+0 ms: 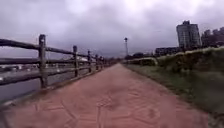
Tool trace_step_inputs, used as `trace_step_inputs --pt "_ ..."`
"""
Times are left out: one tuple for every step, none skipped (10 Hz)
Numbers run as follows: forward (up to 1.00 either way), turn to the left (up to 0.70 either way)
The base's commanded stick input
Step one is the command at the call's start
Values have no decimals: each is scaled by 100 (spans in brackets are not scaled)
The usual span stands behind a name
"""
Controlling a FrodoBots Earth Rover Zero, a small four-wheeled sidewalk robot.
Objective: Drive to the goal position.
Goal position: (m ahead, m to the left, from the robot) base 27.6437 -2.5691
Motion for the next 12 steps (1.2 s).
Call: trace_step_inputs --pt "100 0" --pt "100 0" --pt "100 0" --pt "100 0" --pt "100 0" --pt "100 0" --pt "100 0" --pt "100 0" --pt "100 0" --pt "100 0" --pt "100 0" --pt "100 0"
